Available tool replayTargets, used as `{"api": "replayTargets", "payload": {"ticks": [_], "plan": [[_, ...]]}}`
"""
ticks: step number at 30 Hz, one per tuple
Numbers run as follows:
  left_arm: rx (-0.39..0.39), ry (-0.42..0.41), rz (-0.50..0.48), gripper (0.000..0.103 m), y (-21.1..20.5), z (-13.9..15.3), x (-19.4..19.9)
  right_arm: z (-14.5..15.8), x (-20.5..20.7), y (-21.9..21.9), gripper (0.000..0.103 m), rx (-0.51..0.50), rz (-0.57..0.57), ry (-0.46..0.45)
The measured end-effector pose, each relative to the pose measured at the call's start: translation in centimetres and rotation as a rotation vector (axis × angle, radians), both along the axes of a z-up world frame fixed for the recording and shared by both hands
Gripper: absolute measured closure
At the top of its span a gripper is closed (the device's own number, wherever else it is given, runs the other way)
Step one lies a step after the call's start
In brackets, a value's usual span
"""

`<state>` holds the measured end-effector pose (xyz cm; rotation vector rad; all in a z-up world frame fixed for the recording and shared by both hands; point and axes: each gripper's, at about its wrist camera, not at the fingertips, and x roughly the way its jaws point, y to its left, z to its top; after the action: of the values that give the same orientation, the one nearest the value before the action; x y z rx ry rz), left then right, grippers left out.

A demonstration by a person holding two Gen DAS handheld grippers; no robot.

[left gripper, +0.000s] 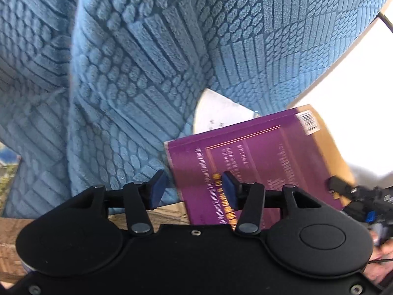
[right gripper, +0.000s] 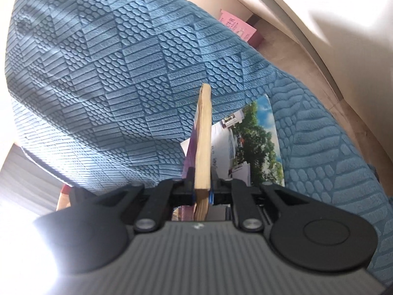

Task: Organize objects
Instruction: 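Lift the purple book up on edge with both grippers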

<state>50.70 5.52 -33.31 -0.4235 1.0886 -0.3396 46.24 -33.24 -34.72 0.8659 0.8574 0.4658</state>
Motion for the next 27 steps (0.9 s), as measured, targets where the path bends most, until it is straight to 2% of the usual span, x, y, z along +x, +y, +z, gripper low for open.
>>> {"api": "replayTargets", "payload": {"ticks": [3,4,7,10,15,20,23,24,25,26,27], "plan": [[-0.035,0.008,0.000,0.043,0.0,-0.1,0.4,-0.4,0.3,0.5,0.090,-0.059,0.005,0.012],[-0.041,0.012,0.006,0.042,-0.1,-0.1,0.6,-0.6,0.3,0.5,0.089,-0.079,0.004,0.026],[-0.027,0.014,0.012,0.042,-0.4,0.0,0.7,-1.3,0.3,0.8,0.088,-0.118,0.002,0.056],[-0.020,0.009,0.015,0.042,-0.6,0.1,0.4,-0.4,0.1,1.0,0.088,-0.143,0.022,0.012],[-0.083,0.016,0.041,0.044,-0.1,0.5,-0.6,1.6,-0.2,1.5,0.088,-0.172,0.062,-0.069],[-0.128,0.004,0.049,0.045,0.7,1.6,-1.6,3.3,-0.6,1.5,0.088,-0.175,0.078,-0.109],[-0.115,0.000,0.036,0.053,0.6,1.9,-1.8,3.8,-1.0,1.4,0.088,-0.175,0.078,-0.118],[-0.105,0.002,0.023,0.064,0.5,1.9,-1.9,4.0,-1.1,1.4,0.088,-0.174,0.078,-0.118],[-0.121,0.009,-0.002,0.070,0.4,1.7,-1.9,4.0,-1.3,1.4,0.089,-0.171,0.075,-0.114],[-0.119,0.017,-0.020,0.070,0.4,1.6,-1.8,4.0,-1.4,1.4,0.089,-0.158,0.075,-0.112],[-0.086,0.006,-0.029,0.069,0.2,1.7,-1.8,3.9,-1.5,1.5,0.089,-0.162,0.070,-0.108]]}}
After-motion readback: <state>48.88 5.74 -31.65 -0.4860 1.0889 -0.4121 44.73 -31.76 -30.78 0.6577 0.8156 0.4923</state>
